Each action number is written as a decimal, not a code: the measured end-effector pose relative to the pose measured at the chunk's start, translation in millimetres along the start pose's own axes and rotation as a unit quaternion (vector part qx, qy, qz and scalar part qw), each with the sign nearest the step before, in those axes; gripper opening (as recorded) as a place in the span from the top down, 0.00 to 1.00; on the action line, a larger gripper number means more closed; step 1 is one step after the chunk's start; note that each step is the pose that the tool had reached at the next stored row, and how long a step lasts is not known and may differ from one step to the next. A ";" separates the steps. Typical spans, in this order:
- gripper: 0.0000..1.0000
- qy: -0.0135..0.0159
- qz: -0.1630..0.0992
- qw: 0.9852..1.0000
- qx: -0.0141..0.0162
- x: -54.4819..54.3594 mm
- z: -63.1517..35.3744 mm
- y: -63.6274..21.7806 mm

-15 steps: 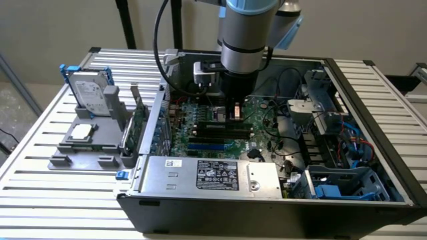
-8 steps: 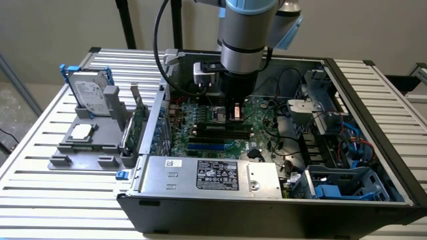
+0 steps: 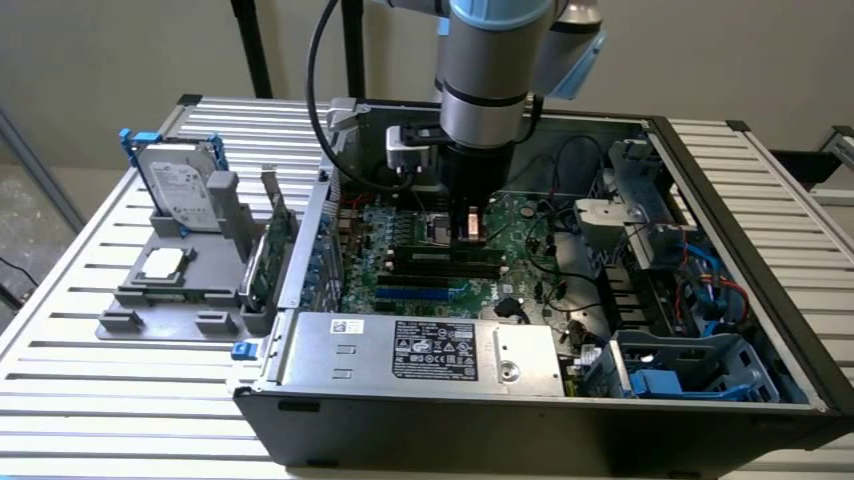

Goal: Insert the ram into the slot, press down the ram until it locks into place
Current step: 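Insert the ram into the slot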

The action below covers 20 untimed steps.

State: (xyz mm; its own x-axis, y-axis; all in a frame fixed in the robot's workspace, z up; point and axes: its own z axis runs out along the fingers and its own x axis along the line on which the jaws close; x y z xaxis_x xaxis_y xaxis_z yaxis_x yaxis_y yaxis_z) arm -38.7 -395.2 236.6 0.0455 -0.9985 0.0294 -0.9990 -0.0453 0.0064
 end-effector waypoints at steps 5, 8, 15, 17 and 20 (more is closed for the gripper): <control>0.86 0.001 0.000 1.000 0.000 -1.9 2.2 0.3; 0.86 0.002 0.000 1.000 0.000 -2.6 3.8 0.3; 0.86 0.006 0.000 1.000 0.000 -3.4 6.6 0.3; 0.86 0.007 0.000 1.000 0.000 -3.5 7.2 0.3; 0.86 0.009 0.000 1.000 0.000 -3.6 8.0 0.3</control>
State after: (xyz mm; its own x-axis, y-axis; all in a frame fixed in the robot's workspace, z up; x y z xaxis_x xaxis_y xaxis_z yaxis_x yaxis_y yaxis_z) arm -39.2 -391.8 228.5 0.0454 -0.9979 0.0469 -0.9990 -0.0451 0.0059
